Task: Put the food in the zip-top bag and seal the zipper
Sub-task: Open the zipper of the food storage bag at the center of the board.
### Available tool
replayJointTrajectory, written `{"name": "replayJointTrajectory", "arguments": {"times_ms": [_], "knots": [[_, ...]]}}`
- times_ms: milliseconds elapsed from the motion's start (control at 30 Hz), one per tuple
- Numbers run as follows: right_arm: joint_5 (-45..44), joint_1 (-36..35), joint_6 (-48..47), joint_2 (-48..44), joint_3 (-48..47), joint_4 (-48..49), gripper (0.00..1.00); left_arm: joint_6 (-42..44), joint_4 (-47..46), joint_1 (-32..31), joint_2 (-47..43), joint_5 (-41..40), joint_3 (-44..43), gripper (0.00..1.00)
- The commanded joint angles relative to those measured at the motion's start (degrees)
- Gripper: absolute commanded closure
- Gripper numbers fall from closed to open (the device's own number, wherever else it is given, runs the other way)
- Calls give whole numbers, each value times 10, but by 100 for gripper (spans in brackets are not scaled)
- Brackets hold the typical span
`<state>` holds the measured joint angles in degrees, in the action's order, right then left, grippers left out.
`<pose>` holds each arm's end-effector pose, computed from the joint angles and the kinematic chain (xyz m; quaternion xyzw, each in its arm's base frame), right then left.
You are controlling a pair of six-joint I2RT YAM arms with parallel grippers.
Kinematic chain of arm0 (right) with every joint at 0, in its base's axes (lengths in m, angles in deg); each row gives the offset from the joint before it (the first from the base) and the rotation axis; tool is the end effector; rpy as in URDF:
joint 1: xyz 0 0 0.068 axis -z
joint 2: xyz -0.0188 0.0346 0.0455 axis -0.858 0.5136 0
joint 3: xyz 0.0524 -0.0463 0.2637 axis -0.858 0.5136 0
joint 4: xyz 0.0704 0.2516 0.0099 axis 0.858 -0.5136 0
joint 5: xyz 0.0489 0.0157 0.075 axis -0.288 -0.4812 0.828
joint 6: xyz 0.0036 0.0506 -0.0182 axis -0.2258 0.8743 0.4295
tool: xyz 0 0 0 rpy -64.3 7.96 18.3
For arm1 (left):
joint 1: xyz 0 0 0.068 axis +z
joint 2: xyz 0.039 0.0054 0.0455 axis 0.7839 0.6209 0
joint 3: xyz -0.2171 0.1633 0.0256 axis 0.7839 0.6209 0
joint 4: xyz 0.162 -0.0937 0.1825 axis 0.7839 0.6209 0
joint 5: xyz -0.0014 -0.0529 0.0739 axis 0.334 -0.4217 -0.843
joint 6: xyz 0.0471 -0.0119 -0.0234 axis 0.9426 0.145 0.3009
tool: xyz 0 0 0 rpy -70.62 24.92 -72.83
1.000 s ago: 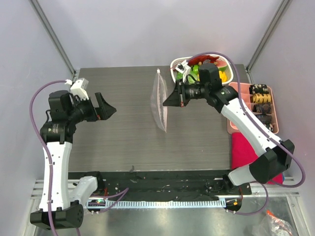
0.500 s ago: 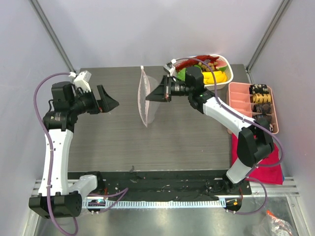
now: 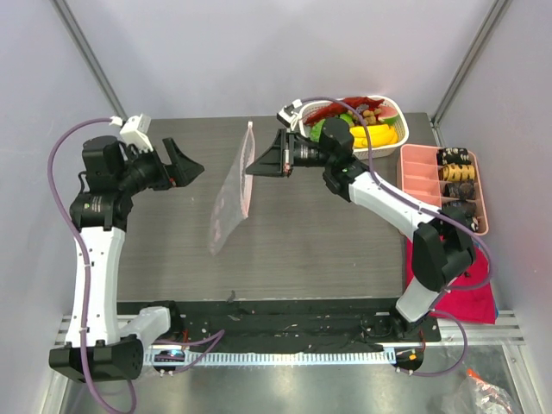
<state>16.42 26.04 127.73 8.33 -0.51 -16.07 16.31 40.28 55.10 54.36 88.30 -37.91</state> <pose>0.3096 0.2370 0.3684 -0.1645 0.6510 0.7181 0.1828 0.2020 -0.0068 0.4251 -0.0131 0.8203 -0.3045 0.4839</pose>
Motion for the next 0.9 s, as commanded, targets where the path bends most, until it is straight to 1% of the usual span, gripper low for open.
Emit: {"name": "replayJointTrajectory", "arguments": {"times_ms": [0, 67, 133, 200, 267, 300, 367, 433, 500, 533, 600, 733, 800, 867], "knots": [[-41, 7, -174, 17, 9, -184, 99, 43, -1, -16, 19, 18, -14, 9], [-64, 8, -216, 20, 1, -238, 99, 46, 6, -30, 39, 21, -21, 12], [-86, 7, -244, 23, -6, -275, 99, 47, 11, -59, 52, 21, -37, 15], [-111, 6, -275, 24, -25, -318, 99, 46, 15, -82, 70, 22, -47, 15], [-133, 2, -289, 30, -45, -338, 99, 47, 15, -97, 79, 18, -58, 15], [-138, 0, -295, 32, -50, -353, 99, 47, 18, -115, 87, 14, -62, 16], [-150, -6, -302, 34, -57, -361, 99, 51, 22, -133, 96, 3, -74, 17], [-155, -11, -304, 34, -61, -365, 99, 63, 38, -167, 112, -18, -86, 18], [-160, -17, -305, 32, -67, -368, 99, 73, 52, -187, 121, -50, -102, 18], [-163, -19, -308, 30, -69, -369, 99, 74, 55, -204, 130, -65, -106, 19], [-169, -24, -311, 25, -77, -372, 99, 78, 65, -215, 143, -78, -121, 20], [-174, -28, -311, 16, -97, -374, 99, 88, 105, -237, 175, -66, -146, 24], [-178, -32, -307, 9, -101, -377, 99, 89, 105, -241, 182, -57, -149, 25], [-177, -34, -303, 0, -106, -376, 99, 91, 103, -248, 186, -69, -150, 26]]}}
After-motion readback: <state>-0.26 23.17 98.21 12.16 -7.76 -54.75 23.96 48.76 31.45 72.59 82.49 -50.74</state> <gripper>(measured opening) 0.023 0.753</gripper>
